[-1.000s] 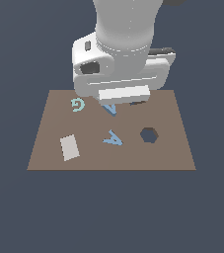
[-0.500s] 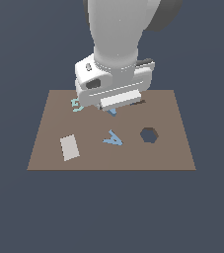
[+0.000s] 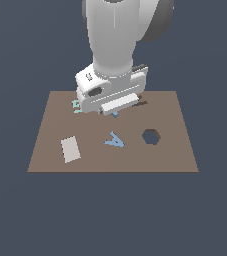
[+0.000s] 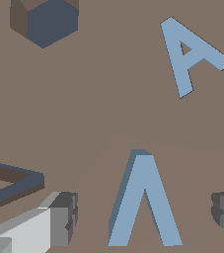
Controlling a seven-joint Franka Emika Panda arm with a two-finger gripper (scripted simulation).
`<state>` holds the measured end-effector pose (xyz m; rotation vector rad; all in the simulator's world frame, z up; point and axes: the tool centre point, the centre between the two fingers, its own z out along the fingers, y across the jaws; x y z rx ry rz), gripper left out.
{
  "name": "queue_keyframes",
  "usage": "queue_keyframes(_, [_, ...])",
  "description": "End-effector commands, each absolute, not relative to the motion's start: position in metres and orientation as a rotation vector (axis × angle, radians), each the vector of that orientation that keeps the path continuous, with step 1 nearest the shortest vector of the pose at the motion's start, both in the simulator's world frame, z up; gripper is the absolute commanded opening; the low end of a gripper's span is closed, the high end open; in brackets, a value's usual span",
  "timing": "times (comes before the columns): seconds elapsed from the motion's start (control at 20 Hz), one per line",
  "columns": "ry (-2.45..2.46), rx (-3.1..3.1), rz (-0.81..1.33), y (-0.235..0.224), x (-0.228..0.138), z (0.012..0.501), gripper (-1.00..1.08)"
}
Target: Insert a designated object into the corresponding slot on a board.
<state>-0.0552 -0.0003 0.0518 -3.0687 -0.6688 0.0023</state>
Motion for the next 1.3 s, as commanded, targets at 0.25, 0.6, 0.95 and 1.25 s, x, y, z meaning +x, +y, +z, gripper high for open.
queue_keyframes(0.25, [-0.675, -3.068, 0.001, -0.001, -0.055, 0.045, 1.0])
queue_keyframes(0.6, [-0.68, -3.067, 0.0, -0.001, -0.055, 0.03, 1.0])
queue_keyframes(0.95, [-0.68, -3.067, 0.0, -0.001, -0.055, 0.03, -1.0])
queue_keyframes(1.25, [-0.681, -3.067, 0.0, -0.001, -0.055, 0.033, -1.0])
